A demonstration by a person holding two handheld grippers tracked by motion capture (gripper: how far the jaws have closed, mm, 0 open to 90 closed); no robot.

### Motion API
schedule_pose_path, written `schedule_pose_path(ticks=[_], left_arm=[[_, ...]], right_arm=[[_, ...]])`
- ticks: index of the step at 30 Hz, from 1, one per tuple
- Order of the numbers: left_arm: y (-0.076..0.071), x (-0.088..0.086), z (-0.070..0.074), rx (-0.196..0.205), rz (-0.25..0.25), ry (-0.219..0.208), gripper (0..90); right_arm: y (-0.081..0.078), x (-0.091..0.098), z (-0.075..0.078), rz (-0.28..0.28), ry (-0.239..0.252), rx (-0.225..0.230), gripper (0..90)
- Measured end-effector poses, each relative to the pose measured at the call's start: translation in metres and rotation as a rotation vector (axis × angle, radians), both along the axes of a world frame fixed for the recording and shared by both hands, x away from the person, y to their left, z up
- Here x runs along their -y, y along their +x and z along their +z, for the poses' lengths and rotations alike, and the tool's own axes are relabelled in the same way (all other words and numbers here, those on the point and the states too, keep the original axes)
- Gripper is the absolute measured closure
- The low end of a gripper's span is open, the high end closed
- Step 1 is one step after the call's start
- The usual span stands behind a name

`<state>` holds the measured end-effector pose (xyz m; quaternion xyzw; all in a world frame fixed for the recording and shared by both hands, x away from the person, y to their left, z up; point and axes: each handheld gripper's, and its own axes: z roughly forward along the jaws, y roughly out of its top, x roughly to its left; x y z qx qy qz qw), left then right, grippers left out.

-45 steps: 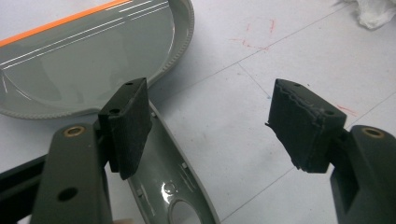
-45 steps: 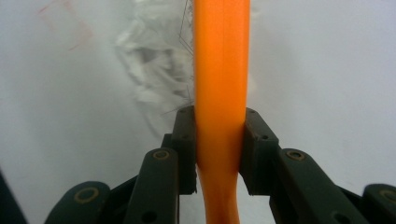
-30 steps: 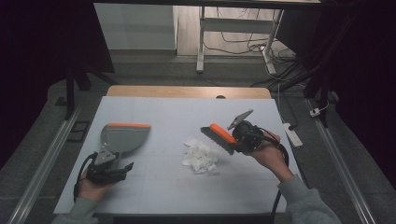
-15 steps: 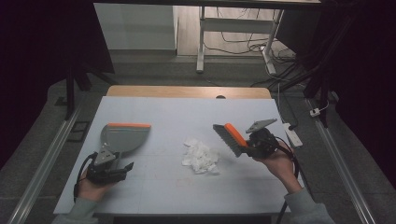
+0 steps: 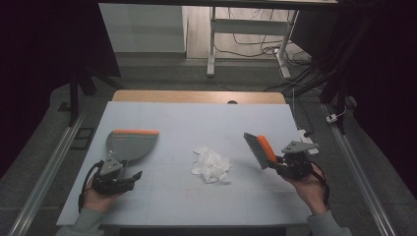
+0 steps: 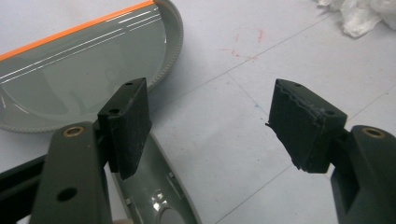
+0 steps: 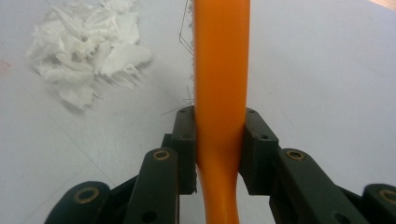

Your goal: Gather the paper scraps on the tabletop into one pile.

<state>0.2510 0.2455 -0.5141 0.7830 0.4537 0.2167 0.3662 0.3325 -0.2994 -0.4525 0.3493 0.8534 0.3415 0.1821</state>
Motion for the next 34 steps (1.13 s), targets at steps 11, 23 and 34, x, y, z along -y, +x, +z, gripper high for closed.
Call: schedule_pose_path(ticks=[11, 23, 34], left_arm=[[-0.002, 0.003, 0.002, 0.008, -0.021, -0.030, 30.0], [-0.001, 0.008, 0.002, 0.007, -0.033, -0.019, 29.9], [0.000, 0.008, 0.002, 0.007, -0.034, -0.014, 29.9]], right_arm=[[-0.014, 0.018, -0.016, -0.036, 0.047, 0.025, 70.4], [-0.016, 0.015, -0.015, -0.024, 0.058, 0.053, 70.3], [-0.018, 0.016, -0.011, -0.012, 0.072, 0.070, 70.3]])
